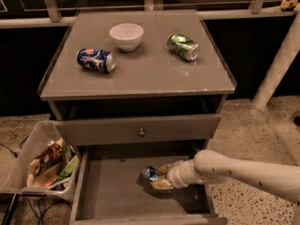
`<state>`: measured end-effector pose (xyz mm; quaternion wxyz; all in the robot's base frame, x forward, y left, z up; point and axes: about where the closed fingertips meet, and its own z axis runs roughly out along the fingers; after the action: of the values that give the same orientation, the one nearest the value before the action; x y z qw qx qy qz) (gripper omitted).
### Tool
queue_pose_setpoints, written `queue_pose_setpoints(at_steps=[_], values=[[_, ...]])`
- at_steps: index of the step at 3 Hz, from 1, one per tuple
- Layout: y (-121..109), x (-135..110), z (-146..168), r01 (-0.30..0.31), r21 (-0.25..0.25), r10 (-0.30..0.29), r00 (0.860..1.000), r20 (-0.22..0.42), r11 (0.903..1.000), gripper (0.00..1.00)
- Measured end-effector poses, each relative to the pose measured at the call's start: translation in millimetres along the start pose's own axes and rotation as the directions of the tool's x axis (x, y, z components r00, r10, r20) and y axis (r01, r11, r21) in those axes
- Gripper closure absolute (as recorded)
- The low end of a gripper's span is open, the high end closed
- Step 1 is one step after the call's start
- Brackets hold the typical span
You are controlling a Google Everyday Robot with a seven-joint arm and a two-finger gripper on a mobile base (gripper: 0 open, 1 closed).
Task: Place redbull can into middle drawer
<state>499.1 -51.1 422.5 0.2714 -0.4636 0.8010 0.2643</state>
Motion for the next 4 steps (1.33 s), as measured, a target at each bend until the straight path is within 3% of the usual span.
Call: queue_pose_setpoints(at_steps=[1,2,4], values=[[-2.3,17.4,18.9,-0.029,-0.028,0.029,1.0,0.011,0.9992,1.0],[-1.5,19.0,21.4,-0.032,-0.032,0.033,0.999,0.012,0.999,0.82],[-1.4,19.0,21.4,-0.032,-0.032,0.033,0.999,0.012,0.999,0.36]])
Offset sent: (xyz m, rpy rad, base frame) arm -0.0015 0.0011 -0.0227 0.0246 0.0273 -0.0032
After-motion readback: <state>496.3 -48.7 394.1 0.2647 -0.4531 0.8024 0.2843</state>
